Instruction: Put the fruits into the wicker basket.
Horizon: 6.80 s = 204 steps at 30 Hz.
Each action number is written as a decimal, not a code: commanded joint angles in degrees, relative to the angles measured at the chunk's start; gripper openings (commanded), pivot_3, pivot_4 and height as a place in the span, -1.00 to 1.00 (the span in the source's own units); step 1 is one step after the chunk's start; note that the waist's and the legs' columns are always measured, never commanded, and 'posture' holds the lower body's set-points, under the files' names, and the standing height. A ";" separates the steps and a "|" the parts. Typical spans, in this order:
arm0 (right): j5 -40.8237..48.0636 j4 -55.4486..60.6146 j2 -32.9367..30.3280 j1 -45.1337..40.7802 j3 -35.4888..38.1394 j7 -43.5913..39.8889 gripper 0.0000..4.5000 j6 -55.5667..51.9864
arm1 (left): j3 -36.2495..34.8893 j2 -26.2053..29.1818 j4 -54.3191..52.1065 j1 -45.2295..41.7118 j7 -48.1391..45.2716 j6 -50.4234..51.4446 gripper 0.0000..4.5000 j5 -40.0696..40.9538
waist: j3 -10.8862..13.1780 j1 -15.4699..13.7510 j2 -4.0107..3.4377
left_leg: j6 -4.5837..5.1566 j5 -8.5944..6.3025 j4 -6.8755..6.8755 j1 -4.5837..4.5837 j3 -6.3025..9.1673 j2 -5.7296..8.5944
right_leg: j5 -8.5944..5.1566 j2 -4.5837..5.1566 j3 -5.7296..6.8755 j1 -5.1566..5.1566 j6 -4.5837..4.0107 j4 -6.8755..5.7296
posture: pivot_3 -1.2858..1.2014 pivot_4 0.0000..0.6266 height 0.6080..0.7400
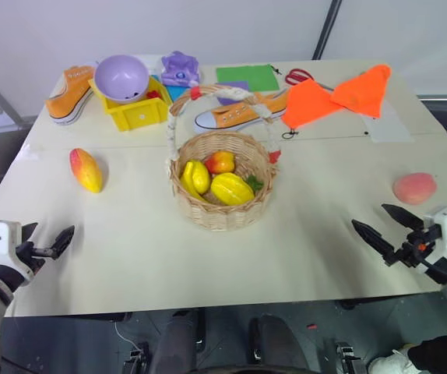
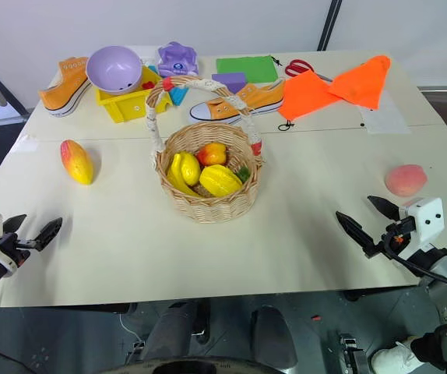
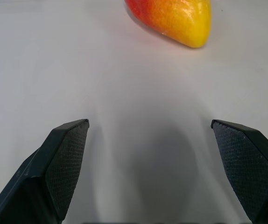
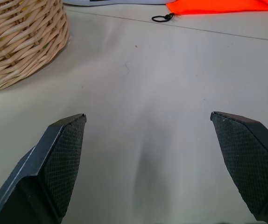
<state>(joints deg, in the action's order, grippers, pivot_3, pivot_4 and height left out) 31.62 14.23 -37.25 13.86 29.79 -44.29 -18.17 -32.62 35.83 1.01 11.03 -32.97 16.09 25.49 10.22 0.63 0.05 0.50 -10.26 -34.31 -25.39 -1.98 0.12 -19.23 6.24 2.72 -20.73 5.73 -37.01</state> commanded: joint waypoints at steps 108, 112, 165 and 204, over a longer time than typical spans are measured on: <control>-18.79 -25.64 -1.76 -26.67 0.33 35.21 1.00 -7.27 | 42.00 -5.13 -31.95 -44.73 -16.11 25.23 0.97 13.59 | 0.09 -1.23 0.43 | 0.38 0.06 -0.90 -0.08 -0.27 0.01 | 0.40 -0.29 0.15 0.50 0.69 -0.34 | 0.03 -0.52 1.00; -15.92 -32.69 -0.94 -30.28 0.43 32.28 1.00 -8.74 | 42.72 -4.90 -31.71 -43.15 -16.47 23.93 0.97 12.38 | 0.07 -1.12 0.42 | 0.39 0.05 -0.91 0.03 -0.39 -0.02 | 0.43 -0.34 0.07 0.54 0.74 -0.37 | 0.03 -0.52 1.00; 8.22 23.82 -0.43 -33.43 -21.13 15.61 0.97 -25.51 | 22.71 4.61 -26.46 -24.14 -19.16 14.64 1.00 14.43 | 0.06 0.21 0.12 | 0.34 0.03 -0.91 -0.50 -1.01 -0.81 | 0.85 -0.64 -0.48 -0.39 0.42 -0.34 | 0.03 -0.52 1.00; -11.72 -16.65 -2.97 -32.21 6.87 31.00 0.58 -2.23 | 28.96 0.67 -23.44 -28.55 -18.62 13.10 1.00 11.23 | 0.07 0.09 0.08 | 0.33 0.08 -0.81 -0.08 -1.60 -1.01 | 0.85 -1.04 -0.91 -0.36 0.45 -0.54 | 0.03 -0.52 1.00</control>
<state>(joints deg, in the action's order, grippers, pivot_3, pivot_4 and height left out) 19.39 -6.18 -39.26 -19.34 34.12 -13.30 -21.43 -2.43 36.06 -22.10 -17.57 -51.98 30.36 37.03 10.29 0.72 0.13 0.84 -10.18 -35.13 -25.47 -3.58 -0.90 -18.38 5.20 1.80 -21.09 6.18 -37.55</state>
